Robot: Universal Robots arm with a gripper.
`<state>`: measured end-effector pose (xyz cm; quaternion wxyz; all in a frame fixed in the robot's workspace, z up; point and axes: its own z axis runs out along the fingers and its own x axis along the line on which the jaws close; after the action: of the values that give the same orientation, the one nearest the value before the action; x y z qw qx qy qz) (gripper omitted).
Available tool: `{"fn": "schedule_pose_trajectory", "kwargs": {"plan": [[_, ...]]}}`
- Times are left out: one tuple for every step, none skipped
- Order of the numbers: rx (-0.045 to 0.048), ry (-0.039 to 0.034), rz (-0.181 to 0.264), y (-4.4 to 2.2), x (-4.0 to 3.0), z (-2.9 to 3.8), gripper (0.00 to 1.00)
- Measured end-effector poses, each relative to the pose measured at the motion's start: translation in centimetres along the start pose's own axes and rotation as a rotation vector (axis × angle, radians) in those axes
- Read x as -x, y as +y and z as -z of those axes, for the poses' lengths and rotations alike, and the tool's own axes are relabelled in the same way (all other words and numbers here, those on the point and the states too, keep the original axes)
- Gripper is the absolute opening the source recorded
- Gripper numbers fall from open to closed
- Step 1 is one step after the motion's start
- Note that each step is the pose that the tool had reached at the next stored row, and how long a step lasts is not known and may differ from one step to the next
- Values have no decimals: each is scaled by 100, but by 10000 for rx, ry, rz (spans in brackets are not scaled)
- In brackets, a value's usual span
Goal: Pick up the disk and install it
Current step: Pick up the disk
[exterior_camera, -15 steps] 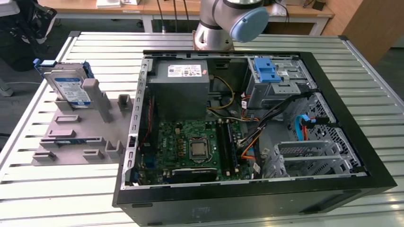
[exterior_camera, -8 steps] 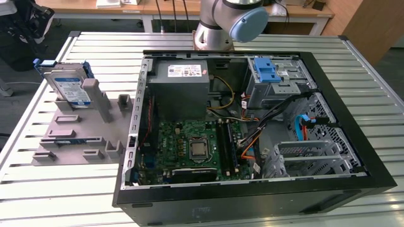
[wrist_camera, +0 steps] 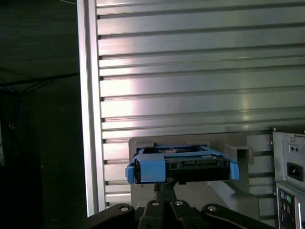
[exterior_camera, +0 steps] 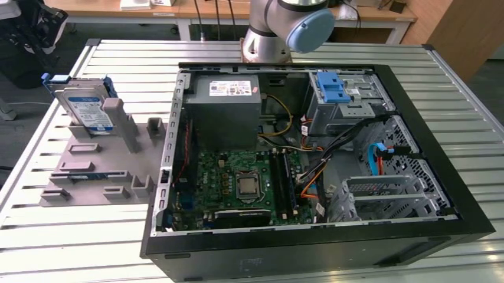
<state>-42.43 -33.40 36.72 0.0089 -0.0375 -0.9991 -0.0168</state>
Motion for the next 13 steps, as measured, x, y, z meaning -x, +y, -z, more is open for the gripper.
{"fn": "schedule_pose_trajectory", "kwargs": {"plan": [[0, 0, 1, 0, 0, 0, 11], [0, 1, 8, 0, 0, 0, 11], [0, 1, 24, 0, 0, 0, 11], [-1, 2, 56, 0, 0, 0, 11], [-2, 4, 105, 0, -1, 0, 11], [-3, 6, 168, 0, 0, 0, 11], [-3, 7, 239, 0, 0, 0, 11], [-5, 8, 321, 0, 0, -1, 11], [-7, 12, 433, 0, 0, -1, 11], [-9, 14, 549, 0, 0, 0, 11], [-12, 15, 675, 0, 0, 0, 11], [-14, 17, 826, 0, 0, 0, 11], [-17, 19, 988, 0, 0, -1, 11]]}}
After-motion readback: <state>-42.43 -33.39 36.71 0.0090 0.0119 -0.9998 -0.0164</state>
